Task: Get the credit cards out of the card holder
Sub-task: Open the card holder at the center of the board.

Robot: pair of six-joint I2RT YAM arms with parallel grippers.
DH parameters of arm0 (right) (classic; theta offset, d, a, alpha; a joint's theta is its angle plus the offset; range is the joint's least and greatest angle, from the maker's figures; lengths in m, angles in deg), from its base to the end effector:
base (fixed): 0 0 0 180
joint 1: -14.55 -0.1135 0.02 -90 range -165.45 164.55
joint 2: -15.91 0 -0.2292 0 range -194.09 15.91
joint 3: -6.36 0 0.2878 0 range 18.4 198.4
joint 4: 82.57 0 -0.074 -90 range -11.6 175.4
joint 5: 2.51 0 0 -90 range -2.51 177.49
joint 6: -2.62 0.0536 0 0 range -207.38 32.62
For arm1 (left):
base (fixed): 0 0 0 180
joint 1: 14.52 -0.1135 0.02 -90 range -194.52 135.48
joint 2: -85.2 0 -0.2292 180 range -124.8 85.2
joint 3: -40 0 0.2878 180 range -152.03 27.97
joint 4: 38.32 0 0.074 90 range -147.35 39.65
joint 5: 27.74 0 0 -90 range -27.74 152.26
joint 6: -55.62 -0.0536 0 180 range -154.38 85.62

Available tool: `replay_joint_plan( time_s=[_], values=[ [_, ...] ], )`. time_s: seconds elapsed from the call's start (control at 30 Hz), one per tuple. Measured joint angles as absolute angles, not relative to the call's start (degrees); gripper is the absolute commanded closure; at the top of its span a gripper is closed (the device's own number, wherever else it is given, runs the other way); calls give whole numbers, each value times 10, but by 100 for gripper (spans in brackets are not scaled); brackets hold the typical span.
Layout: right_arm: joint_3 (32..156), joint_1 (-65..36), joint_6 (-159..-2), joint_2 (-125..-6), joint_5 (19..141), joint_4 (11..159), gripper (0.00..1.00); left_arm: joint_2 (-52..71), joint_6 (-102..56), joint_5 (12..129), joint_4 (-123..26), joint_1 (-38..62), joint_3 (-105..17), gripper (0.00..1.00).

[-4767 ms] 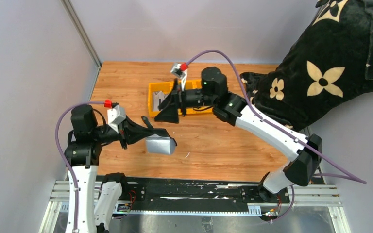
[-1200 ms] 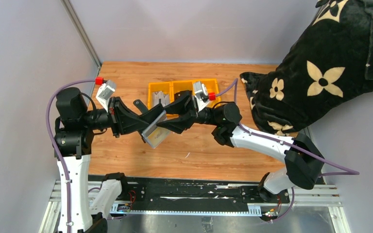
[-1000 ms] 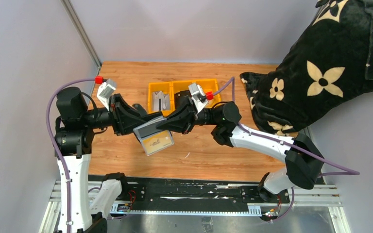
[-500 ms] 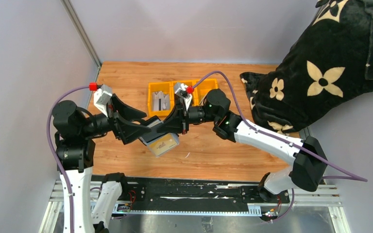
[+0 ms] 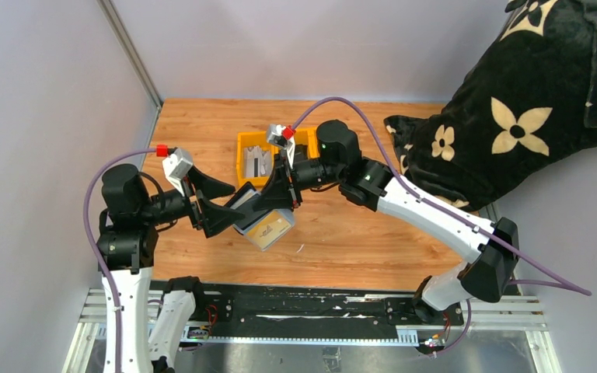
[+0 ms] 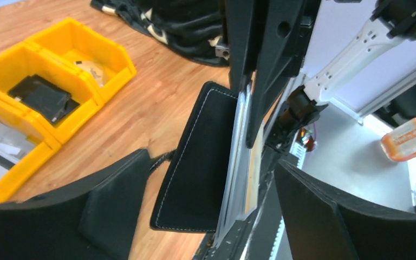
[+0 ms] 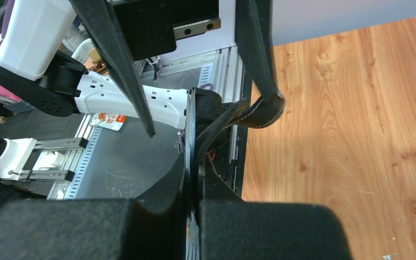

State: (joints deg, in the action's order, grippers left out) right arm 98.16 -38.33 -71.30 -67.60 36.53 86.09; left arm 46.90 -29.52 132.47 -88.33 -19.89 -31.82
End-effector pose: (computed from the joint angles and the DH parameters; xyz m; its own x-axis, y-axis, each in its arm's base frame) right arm 0.2000 0.3333 0.3770 -0.2996 -0.1068 -0.9481 -0.9234 -0.2173 0.3163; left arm 0.1724 -0.0345 0.3883 -0.3550 -0.0622 -0.9328 0.8395 0.4178 -0.3474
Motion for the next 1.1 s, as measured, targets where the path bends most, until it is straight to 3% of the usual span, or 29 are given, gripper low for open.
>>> replay_joint_plan(
  time_s=[0.3, 0.7, 0.9, 1.1],
  values=[
    [1002, -383, -750, -682, 365, 804, 100, 475, -319, 1284, -918, -198, -300, 0],
    [1016, -374, -826, -651, 400, 731, 100, 445, -461, 1265, -1081, -197, -359, 1],
    [1017, -373, -820, -647, 399, 733, 100, 448, -465, 1351, -1098, -196, -356, 13],
    [1032, -382, -809, -672, 399, 738, 100, 410, -469, 1386, -1106, -196, -349, 32]
  ],
)
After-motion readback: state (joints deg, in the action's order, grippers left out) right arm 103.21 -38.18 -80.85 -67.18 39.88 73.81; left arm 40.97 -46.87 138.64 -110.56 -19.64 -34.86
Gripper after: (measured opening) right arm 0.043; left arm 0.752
